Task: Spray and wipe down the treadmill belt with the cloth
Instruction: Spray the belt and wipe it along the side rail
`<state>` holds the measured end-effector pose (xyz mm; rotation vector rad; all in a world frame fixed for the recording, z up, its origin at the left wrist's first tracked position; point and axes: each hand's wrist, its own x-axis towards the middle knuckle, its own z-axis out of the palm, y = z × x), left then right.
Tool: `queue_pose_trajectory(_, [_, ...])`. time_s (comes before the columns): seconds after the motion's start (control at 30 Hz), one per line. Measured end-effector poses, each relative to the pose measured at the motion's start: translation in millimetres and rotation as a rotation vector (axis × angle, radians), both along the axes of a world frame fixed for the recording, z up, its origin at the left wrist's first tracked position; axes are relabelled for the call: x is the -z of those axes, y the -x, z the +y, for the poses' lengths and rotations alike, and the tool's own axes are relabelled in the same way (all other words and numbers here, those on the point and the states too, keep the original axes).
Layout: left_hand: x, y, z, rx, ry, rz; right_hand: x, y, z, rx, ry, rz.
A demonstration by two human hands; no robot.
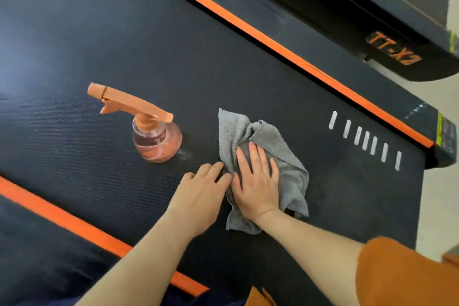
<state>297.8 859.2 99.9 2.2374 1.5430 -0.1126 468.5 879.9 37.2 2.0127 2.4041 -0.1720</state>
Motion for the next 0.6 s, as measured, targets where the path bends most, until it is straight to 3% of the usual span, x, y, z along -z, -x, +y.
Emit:
queue_pose_trajectory(0.47, [15,-13,2,-0.046,-0.003,-0.189,-4,3,-6,0.034,0.042,0.007])
queue_pose_trajectory(0.6, [6,-34,17,-0.336,0.155,-0.332,0,-4,-3,0.02,0.007,0.012])
